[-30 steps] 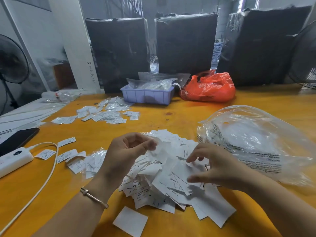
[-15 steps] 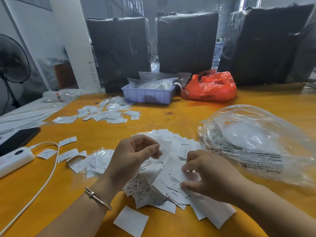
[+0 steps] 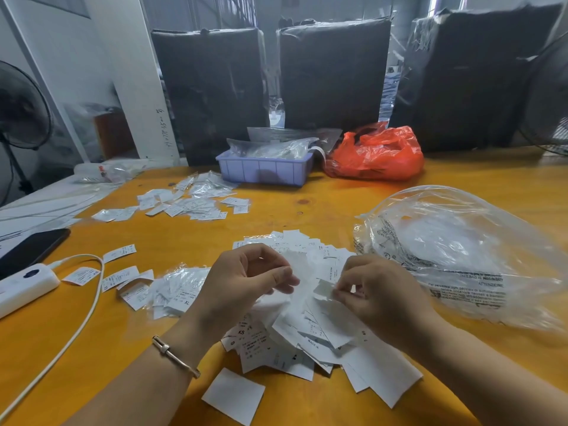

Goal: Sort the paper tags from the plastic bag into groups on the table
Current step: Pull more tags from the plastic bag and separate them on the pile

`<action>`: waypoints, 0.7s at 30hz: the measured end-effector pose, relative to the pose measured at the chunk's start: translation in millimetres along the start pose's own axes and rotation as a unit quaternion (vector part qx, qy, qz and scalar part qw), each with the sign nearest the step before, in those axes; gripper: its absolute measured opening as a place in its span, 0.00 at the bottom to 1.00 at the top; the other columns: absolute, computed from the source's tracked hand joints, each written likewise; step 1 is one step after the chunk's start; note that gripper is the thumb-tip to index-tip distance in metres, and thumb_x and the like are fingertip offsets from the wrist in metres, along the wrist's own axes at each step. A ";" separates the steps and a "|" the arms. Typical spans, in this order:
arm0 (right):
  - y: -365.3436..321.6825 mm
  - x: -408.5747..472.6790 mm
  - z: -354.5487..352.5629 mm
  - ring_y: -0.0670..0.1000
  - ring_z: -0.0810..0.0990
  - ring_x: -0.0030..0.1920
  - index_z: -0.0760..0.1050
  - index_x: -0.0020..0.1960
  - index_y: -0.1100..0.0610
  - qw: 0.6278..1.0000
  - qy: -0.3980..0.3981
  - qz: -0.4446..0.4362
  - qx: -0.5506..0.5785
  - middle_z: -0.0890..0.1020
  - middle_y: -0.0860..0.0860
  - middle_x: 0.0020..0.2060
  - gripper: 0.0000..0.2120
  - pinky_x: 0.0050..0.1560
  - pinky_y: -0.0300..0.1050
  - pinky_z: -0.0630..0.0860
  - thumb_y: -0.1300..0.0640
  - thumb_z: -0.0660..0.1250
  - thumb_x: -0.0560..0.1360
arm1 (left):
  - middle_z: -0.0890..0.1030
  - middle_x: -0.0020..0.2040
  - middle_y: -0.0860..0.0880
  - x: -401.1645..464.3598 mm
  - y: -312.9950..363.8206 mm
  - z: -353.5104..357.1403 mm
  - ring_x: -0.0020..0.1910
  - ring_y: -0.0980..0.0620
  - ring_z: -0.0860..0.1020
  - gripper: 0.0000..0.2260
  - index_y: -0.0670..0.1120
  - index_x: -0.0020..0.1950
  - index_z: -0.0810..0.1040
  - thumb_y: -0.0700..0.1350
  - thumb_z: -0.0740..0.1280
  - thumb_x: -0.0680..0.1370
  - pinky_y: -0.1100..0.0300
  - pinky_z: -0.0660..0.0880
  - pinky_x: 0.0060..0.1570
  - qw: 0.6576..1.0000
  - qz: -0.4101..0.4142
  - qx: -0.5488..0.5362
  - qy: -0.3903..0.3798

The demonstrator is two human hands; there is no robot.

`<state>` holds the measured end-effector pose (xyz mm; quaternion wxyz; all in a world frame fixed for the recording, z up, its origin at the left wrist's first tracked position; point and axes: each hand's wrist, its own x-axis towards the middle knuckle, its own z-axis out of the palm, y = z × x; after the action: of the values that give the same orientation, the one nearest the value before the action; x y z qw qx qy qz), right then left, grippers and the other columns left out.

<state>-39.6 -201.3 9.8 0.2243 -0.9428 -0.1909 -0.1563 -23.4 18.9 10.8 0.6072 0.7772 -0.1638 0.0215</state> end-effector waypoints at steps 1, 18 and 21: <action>-0.1 -0.2 0.4 0.40 0.69 0.36 0.83 0.40 0.53 1.000 0.004 -0.004 0.010 0.75 0.41 0.35 0.05 0.35 0.38 0.67 0.54 0.73 0.73 | 0.87 0.41 0.46 -0.1 -0.1 0.1 0.41 0.47 0.86 0.01 0.42 0.47 0.81 0.38 0.72 0.76 0.64 0.79 0.38 1.000 0.001 0.001 0.002; -3.7 -2.7 -2.6 0.48 0.78 0.36 0.80 0.50 0.49 0.968 0.036 0.089 0.231 0.81 0.50 0.35 0.14 0.39 0.52 0.78 0.65 0.68 0.69 | 0.87 0.40 0.47 -0.2 -2.6 0.4 0.40 0.49 0.86 0.01 0.42 0.46 0.81 0.39 0.72 0.76 0.65 0.78 0.37 1.000 0.001 0.004 0.012; -1.7 -1.1 -4.1 0.46 0.79 0.38 0.83 0.44 0.50 0.946 0.064 0.102 0.301 0.83 0.48 0.36 0.13 0.39 0.45 0.79 0.67 0.68 0.71 | 0.87 0.40 0.47 0.0 -2.3 0.4 0.40 0.49 0.86 0.01 0.42 0.46 0.81 0.39 0.71 0.77 0.65 0.78 0.37 1.000 0.000 0.009 0.009</action>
<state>-42.2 -202.2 13.6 0.5244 -0.8336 -0.1172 -0.1279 -22.8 19.0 8.6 0.6018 0.7821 -0.1587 0.0297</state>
